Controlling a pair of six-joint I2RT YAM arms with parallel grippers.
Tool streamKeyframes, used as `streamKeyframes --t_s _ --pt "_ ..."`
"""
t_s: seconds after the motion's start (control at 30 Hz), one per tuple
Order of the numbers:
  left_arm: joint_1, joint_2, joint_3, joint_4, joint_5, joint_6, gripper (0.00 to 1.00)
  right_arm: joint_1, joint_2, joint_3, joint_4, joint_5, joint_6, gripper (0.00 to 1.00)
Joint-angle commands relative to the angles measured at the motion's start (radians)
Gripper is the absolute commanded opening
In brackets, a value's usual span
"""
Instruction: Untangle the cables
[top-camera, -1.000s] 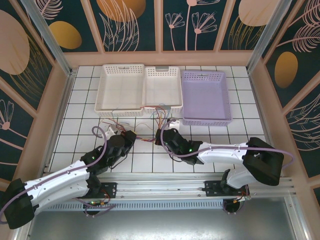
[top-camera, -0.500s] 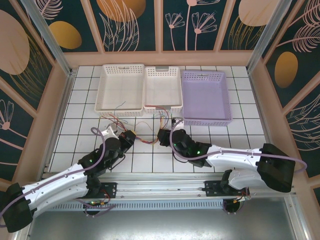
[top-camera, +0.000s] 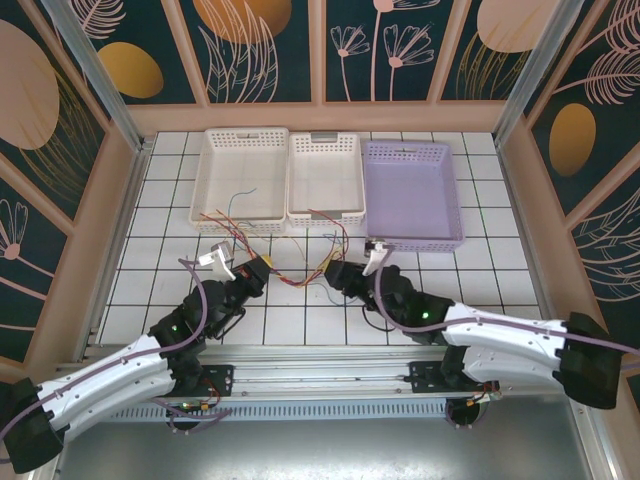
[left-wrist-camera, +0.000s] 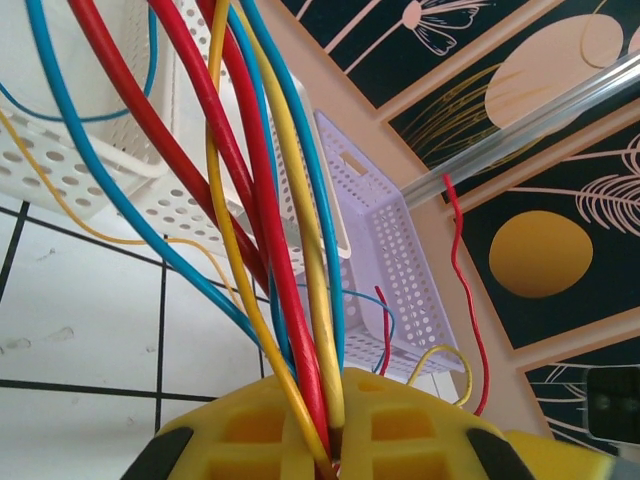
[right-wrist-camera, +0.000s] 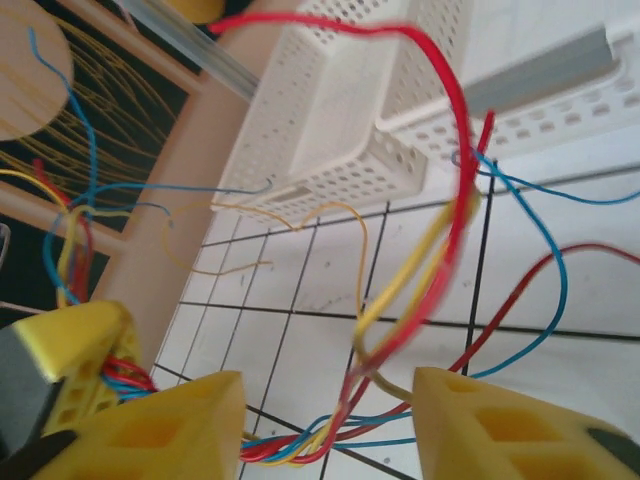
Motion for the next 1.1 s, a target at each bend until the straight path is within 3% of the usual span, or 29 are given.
streamKeyframes --t_s 0.0,0.27,0.6,0.87,0.97,1.07 --pt "-0.007 -0.025 -0.020 0.083 0.002 0.063 0.00 -0.006 -0.096 -0.026 -0.065 -0.002 -0.025 0.57" --pt "-0.006 -0.022 0.004 0.131 0.019 0.131 0.00 -0.050 -0.252 -0.044 -0.236 0.007 -0.029 0.61" --pt "-0.006 -0.008 0.016 0.151 0.027 0.175 0.00 -0.304 -0.213 -0.025 -0.130 -0.312 -0.093 0.56" --pt "-0.006 0.017 0.024 0.153 0.021 0.170 0.00 -0.304 -0.030 0.026 0.010 -0.470 -0.102 0.40" --pt "-0.005 0.015 0.023 0.150 0.015 0.169 0.00 -0.300 0.001 0.015 0.043 -0.475 -0.087 0.26" --pt "-0.006 0.011 0.017 0.142 0.010 0.163 0.00 -0.298 -0.004 0.021 0.029 -0.457 -0.088 0.07"
